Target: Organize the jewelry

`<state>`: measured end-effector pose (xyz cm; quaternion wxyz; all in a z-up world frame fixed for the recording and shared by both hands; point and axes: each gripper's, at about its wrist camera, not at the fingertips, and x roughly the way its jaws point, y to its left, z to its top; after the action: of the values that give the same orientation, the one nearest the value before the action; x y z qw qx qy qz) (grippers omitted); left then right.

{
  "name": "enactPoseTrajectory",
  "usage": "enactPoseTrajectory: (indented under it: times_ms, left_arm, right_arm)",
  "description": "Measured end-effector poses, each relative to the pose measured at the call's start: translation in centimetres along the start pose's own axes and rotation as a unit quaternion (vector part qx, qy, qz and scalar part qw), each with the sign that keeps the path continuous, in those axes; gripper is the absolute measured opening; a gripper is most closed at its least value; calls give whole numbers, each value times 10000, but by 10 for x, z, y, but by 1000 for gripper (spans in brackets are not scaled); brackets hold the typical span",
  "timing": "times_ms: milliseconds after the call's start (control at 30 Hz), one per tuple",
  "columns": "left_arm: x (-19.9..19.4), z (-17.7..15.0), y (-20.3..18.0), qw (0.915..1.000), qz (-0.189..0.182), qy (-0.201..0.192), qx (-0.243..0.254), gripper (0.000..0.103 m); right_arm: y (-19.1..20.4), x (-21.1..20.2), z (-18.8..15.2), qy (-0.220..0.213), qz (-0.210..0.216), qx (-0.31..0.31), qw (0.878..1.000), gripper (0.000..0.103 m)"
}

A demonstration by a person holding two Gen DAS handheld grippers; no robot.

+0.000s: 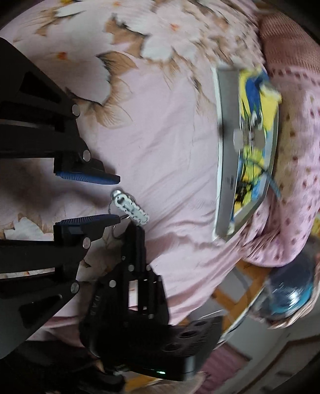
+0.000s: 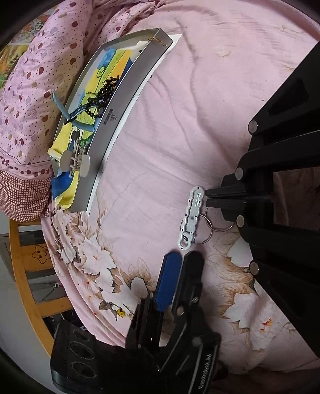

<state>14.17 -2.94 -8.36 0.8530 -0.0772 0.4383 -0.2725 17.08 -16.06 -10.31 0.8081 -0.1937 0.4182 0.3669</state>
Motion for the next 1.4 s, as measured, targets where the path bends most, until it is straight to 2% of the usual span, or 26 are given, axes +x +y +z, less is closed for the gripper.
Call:
enactPoseTrajectory:
  times_ms: [100, 433, 500, 700, 833, 867, 967, 1200, 1400]
  left_arm:
    - [11, 6, -9, 9990, 87, 110, 430, 21]
    - [40, 12, -11, 9924, 10, 478, 1137, 21]
    - [42, 13, -9, 9921, 63, 496, 1149, 14]
    - [45, 16, -4, 9961, 30, 373, 804, 12]
    - [37, 16, 3, 9990, -135, 230, 364, 12]
    - [34, 15, 4, 9992, -155, 202, 307, 12]
    - [26, 12, 3, 9995, -185, 139, 205, 12]
    - [2, 5, 0, 9992, -372, -116, -85, 12]
    - [-19, 19, 8, 9972, -479, -438, -368, 12]
  right_arm:
    - [-3, -1, -1, -5, 43, 67, 10000, 2]
    - [-13, -1, -5, 44, 235, 294, 9993, 2]
    - [-15, -1, -5, 79, 325, 379, 9987, 3]
    - [-12, -1, -8, 231, 438, 343, 9982, 12]
    - [-11, 3, -6, 317, 424, 382, 9979, 13]
    - [-10, 4, -6, 336, 397, 355, 9980, 13]
    - [0, 5, -5, 391, 310, 131, 9987, 3]
    - [14, -9, -5, -64, -21, -54, 10000, 2]
    - [3, -29, 10, -568, -419, 35, 9975, 1]
